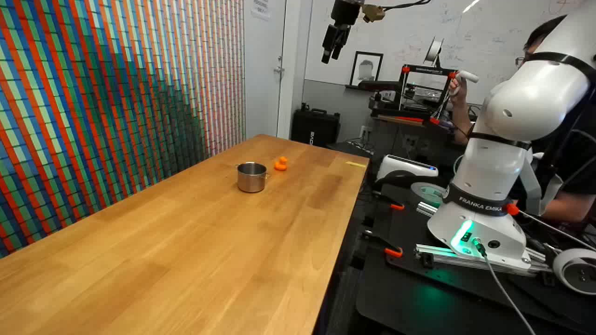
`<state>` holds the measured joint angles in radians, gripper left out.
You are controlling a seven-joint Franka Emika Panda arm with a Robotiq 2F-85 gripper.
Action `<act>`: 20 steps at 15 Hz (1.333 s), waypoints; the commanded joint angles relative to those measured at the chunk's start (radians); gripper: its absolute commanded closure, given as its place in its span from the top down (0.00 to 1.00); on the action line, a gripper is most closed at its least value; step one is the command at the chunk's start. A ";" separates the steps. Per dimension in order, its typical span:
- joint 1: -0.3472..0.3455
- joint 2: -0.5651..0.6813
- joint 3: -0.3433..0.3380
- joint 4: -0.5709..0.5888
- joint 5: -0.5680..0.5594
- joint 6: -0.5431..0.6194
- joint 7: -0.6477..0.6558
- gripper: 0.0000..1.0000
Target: Place orange duck toy into the silver bowl
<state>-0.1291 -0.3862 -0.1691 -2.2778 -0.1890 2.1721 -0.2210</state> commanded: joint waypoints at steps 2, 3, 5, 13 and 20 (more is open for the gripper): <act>-0.002 -0.001 0.001 0.008 0.001 -0.001 -0.001 1.00; -0.002 -0.002 0.001 0.010 0.001 -0.001 -0.001 1.00; -0.002 -0.003 0.001 0.011 0.001 -0.001 -0.001 1.00; 0.054 0.300 -0.016 0.067 0.166 0.133 -0.096 1.00; 0.014 0.618 0.035 0.153 0.245 0.253 -0.134 1.00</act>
<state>-0.0898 0.1053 -0.1601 -2.2038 0.0257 2.3852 -0.3210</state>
